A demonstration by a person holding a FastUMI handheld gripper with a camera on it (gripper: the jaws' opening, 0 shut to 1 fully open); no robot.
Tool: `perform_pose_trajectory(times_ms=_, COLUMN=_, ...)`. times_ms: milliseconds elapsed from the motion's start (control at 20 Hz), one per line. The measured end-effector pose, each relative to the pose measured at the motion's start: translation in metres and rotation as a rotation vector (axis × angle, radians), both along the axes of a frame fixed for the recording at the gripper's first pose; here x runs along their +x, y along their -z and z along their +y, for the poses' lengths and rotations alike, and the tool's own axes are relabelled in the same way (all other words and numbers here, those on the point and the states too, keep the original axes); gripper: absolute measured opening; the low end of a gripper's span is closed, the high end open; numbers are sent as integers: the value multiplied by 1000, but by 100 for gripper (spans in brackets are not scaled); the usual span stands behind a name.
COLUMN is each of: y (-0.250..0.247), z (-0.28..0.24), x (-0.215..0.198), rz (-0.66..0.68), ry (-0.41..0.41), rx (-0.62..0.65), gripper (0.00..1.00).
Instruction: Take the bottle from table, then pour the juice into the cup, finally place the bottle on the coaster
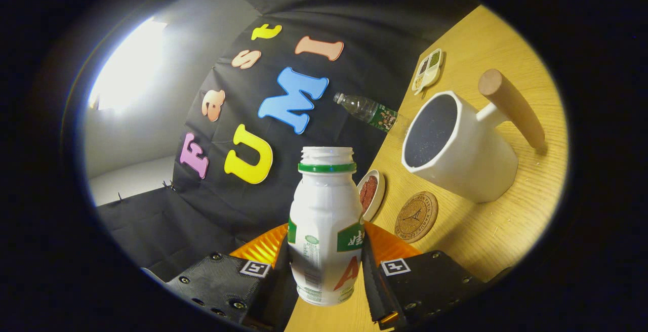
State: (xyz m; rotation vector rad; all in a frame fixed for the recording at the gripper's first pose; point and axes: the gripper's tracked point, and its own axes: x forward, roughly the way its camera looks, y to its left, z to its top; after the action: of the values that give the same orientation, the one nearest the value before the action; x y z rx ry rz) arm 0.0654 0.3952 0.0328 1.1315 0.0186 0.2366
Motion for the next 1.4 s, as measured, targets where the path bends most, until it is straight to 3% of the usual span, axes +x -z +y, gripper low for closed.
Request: perform_pose_trajectory(times_ms=1400, y=-3, z=-18, x=3, rz=-22, ry=-2, rx=450, gripper=64)
